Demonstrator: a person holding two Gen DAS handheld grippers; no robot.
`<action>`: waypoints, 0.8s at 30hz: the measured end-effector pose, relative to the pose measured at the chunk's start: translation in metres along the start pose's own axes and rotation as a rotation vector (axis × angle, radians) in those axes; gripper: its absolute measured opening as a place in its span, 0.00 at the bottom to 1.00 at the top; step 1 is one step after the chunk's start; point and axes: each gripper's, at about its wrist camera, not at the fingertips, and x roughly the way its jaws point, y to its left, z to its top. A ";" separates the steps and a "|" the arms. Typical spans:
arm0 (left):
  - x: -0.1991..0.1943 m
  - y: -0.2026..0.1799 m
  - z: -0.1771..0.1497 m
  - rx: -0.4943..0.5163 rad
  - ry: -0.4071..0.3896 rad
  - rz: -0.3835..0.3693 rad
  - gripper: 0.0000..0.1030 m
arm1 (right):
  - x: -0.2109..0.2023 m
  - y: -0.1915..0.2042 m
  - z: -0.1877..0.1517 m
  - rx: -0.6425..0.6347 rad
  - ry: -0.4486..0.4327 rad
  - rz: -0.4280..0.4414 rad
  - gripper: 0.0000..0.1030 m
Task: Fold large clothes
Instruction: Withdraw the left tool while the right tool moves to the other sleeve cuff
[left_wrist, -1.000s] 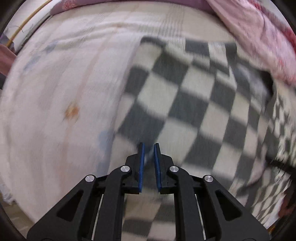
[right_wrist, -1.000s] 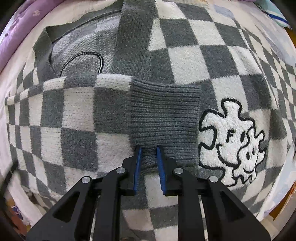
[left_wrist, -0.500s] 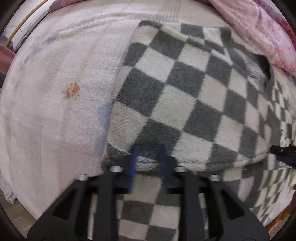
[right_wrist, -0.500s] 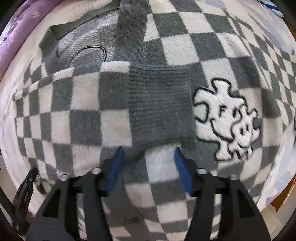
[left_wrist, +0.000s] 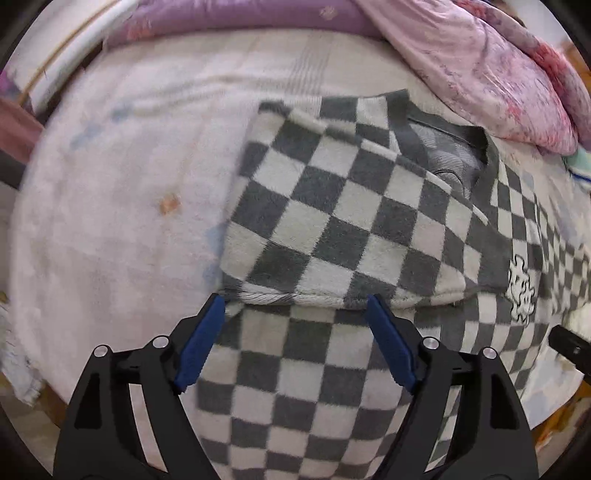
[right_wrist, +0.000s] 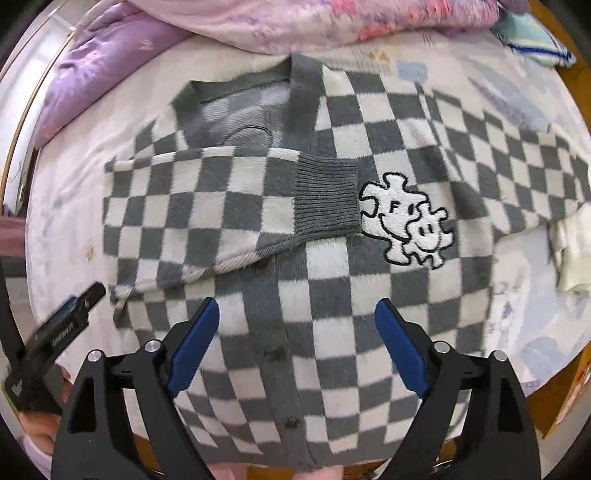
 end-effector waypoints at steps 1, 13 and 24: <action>-0.007 -0.002 -0.003 0.009 0.000 0.000 0.78 | -0.010 0.005 -0.015 -0.004 -0.007 0.005 0.81; -0.143 -0.017 -0.053 0.017 -0.057 0.045 0.84 | -0.148 0.010 -0.111 -0.032 -0.101 0.131 0.92; -0.231 -0.025 -0.125 0.054 -0.123 -0.028 0.87 | -0.224 0.007 -0.182 -0.091 -0.263 0.117 0.93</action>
